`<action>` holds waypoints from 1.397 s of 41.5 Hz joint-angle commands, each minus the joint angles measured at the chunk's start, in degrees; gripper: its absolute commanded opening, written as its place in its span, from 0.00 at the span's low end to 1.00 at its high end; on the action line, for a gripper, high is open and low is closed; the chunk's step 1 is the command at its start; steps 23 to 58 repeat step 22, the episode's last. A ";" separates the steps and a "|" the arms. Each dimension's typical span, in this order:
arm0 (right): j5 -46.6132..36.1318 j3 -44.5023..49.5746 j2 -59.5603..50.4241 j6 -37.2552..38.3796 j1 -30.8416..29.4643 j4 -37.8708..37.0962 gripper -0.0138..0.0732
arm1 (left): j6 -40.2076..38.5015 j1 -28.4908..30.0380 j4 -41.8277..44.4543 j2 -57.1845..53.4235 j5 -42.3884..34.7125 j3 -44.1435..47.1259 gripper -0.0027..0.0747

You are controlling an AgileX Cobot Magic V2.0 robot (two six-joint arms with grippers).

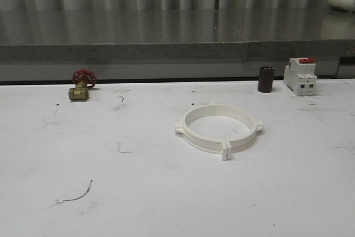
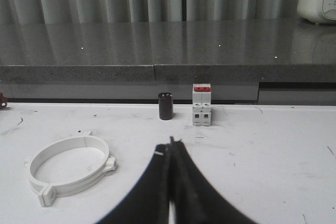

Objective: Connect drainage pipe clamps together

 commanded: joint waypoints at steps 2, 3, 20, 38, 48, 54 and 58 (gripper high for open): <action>-5.30 -0.25 -0.86 -0.17 -0.81 -0.33 0.08 | -0.14 0.12 -0.46 -0.61 -4.82 1.40 0.01; -5.30 -0.25 -0.86 -0.17 -1.12 -0.33 0.08 | -0.14 0.12 -0.46 -0.61 -4.82 1.40 0.01; -5.30 -0.25 -0.86 -0.17 -3.25 -0.33 0.08 | -0.14 0.12 -0.46 -0.61 -4.82 1.40 0.01; -5.30 -0.25 -0.86 -0.17 -3.25 -0.33 0.08 | -0.14 0.12 -0.46 -0.61 -4.82 1.40 0.01; -5.30 -0.25 -0.86 -0.17 -3.25 -0.33 0.08 | -0.14 0.12 -0.46 -0.61 -4.82 1.40 0.01; -5.30 -0.25 -0.86 -0.17 -3.25 -0.33 0.08 | -0.14 0.12 -0.46 -0.61 -4.82 1.40 0.01; -5.30 -0.25 -0.86 -0.17 -3.25 -0.33 0.08 | -0.14 0.12 -0.46 -0.61 -4.82 1.40 0.01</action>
